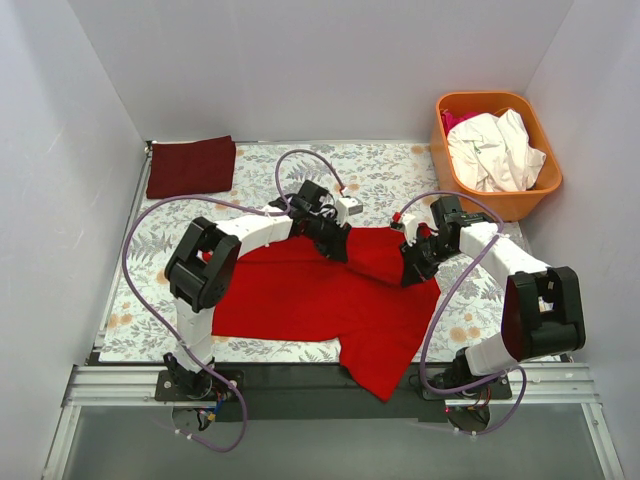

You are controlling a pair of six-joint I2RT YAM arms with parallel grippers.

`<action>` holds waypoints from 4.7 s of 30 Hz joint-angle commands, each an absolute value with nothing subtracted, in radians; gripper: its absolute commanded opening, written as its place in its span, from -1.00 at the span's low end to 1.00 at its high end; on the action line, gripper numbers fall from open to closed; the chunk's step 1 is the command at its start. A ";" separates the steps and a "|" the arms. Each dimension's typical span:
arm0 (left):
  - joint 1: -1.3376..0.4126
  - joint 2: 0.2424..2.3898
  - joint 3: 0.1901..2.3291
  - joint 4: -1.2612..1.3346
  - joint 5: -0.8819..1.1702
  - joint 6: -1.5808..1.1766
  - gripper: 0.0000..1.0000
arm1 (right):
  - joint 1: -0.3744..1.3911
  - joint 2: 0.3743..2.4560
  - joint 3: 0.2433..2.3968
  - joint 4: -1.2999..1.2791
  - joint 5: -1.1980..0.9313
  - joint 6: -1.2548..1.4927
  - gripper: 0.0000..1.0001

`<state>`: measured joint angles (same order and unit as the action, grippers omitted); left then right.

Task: Fold and stack the t-shirts
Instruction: Fold the tshirt

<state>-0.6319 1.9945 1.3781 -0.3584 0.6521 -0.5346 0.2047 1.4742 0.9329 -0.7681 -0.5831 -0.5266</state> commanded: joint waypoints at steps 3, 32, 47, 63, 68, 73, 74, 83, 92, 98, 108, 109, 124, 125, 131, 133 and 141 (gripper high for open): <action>-0.634 1.911 1.345 -0.431 0.698 -0.440 -0.67 | 0.201 1.468 0.925 -0.793 -0.563 -0.574 -0.91; 0.072 1.773 1.269 -0.689 0.381 -0.480 -0.67 | 0.230 1.785 1.342 -0.693 -0.169 -0.497 -0.36; 0.212 2.037 1.344 -0.643 0.311 -0.518 -0.69 | 0.239 2.114 1.607 -0.577 -0.037 -0.551 -0.33; 0.218 1.801 1.583 -0.902 0.633 -0.333 -0.20 | 0.241 1.808 1.784 -0.869 -0.362 -0.650 0.68; 0.221 1.617 1.473 -1.020 0.667 -0.233 -0.12 | 0.268 1.657 1.577 -1.055 -0.423 -0.750 0.53; 0.221 1.464 1.284 -1.054 0.660 -0.183 -0.10 | 0.392 1.435 1.204 -1.089 -0.402 -0.807 0.30; 0.222 1.444 1.258 -1.064 0.658 -0.181 -0.10 | 0.420 1.405 1.157 -1.074 -0.379 -0.807 0.28; 0.222 1.327 1.105 -1.097 0.600 -0.178 -0.10 | 0.624 1.292 0.821 -0.858 -0.204 -0.723 0.17; 0.221 1.307 1.086 -1.088 0.555 -0.186 -0.10 | 0.686 1.321 0.747 -0.675 -0.111 -0.643 0.10; 0.221 1.318 1.069 -1.052 0.537 -0.193 -0.10 | 0.755 1.359 0.673 -0.574 -0.017 -0.615 0.05; 0.222 1.319 1.082 -1.108 0.535 -0.054 -0.22 | 0.815 1.391 0.565 -0.508 0.064 -0.595 -0.97; 0.221 1.287 1.039 -1.103 0.525 -0.010 -0.27 | 0.813 1.370 0.568 -0.508 0.064 -0.595 -0.97; 0.221 1.252 0.850 -1.060 0.364 0.745 -0.52 | 0.811 1.325 0.675 -0.597 0.038 -0.606 -0.97; 0.221 1.259 0.845 -1.066 0.350 0.759 -0.52 | 0.811 1.325 0.676 -0.601 0.041 -0.606 -0.97; 0.221 1.292 0.776 -1.054 0.235 0.776 -0.52 | 0.808 1.330 0.686 -0.607 0.038 -0.604 -0.97; 0.222 1.292 0.753 -1.033 0.226 0.778 -0.52 | 0.807 1.336 0.687 -0.611 0.034 -0.606 -0.97; 0.219 1.295 0.638 -0.937 0.219 0.778 -0.50 | 0.804 1.347 0.692 -0.618 0.032 -0.607 -0.97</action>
<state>0.2150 1.3006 0.7010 -0.9951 0.2371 0.7444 0.8108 1.3350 0.6754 -0.6025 0.0311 -0.6010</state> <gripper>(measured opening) 0.249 0.020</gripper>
